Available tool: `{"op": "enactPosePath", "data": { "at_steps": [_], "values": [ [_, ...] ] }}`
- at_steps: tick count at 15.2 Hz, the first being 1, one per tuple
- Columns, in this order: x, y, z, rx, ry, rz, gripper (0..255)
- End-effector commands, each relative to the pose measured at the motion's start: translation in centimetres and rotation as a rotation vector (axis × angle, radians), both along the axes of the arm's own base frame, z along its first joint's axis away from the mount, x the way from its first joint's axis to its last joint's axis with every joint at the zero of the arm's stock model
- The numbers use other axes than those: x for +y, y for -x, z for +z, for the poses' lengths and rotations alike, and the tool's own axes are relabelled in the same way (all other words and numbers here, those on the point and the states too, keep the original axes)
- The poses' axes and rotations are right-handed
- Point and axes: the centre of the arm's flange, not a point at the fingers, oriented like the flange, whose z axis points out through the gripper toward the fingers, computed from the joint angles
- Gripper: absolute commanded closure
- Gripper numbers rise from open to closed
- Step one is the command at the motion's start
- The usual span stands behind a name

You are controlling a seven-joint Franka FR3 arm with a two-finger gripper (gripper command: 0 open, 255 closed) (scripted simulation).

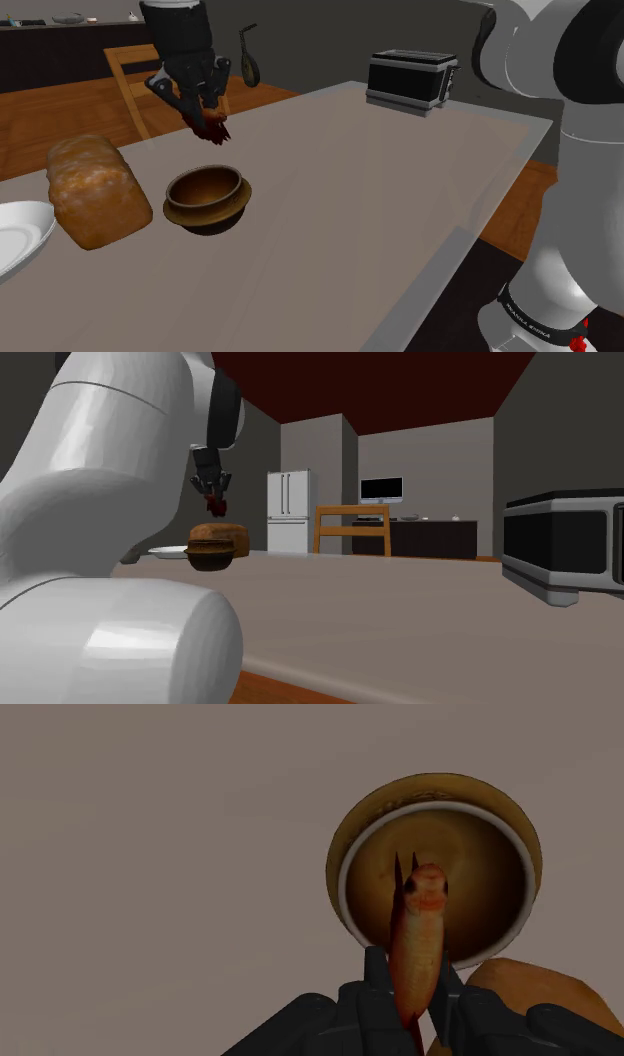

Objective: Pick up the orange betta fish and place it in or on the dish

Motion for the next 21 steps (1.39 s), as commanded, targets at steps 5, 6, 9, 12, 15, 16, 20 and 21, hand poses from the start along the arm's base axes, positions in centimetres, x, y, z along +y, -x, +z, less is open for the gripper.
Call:
{"op": "enactPosePath", "data": {
  "at_steps": [5, 6, 9, 12, 15, 16, 20, 21],
  "values": [
    [2.8, -0.4, -2.3, 0.0, 0.0, -0.003, 255],
    [2.8, -0.4, -2.9, 0.0, 0.0, -0.003, 255],
    [2.8, -0.4, -4.4, 0.0, 0.0, -0.003, 255],
    [2.8, -0.4, -6.0, 0.0, 0.0, -0.003, 255],
    [2.8, -0.4, -7.5, 0.0, 0.0, -0.003, 255],
    [2.8, -0.4, -7.6, 0.001, 0.0, -0.003, 255],
    [2.8, -0.4, -7.5, 0.0, 0.0, -0.003, 255],
    [2.8, -0.4, -7.5, 0.0, 0.0, -0.003, 255]
  ]
}}
